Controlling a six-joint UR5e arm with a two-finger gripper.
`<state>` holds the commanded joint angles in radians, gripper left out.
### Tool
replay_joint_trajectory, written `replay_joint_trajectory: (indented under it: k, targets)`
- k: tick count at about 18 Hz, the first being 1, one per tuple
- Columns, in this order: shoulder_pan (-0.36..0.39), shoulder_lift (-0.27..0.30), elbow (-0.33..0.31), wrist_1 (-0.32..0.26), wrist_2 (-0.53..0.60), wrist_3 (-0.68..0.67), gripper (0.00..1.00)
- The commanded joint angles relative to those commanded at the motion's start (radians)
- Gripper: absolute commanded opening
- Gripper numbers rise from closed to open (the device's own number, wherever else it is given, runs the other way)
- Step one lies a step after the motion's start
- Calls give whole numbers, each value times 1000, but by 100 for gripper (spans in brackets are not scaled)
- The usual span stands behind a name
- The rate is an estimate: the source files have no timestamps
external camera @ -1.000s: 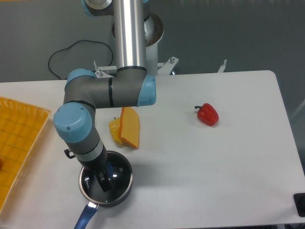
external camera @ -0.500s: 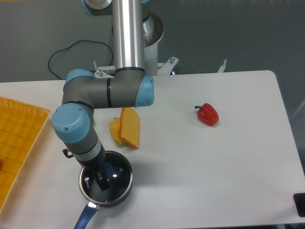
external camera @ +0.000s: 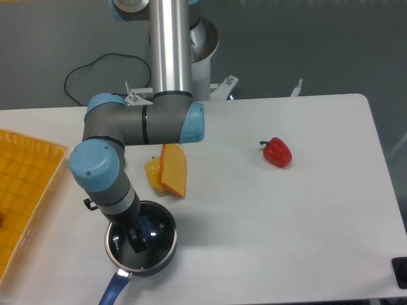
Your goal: Open the lid
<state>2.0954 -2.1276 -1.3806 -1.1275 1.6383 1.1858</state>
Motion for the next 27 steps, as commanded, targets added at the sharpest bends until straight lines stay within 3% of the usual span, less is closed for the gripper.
replay_joint_trajectory:
  k: [2, 7, 12, 20, 24, 27]
  targets:
    - [0, 2, 0, -6, 0, 0, 99]
    - [0, 5, 0, -23, 2, -11, 72]
    - [0, 6, -2, -31, 0, -20, 61]
    - [0, 18, 8, -58, -2, -37, 59]
    - [8, 49, 14, -115, -18, -40, 56]
    - [20, 89, 14, -196, -20, -29, 56]
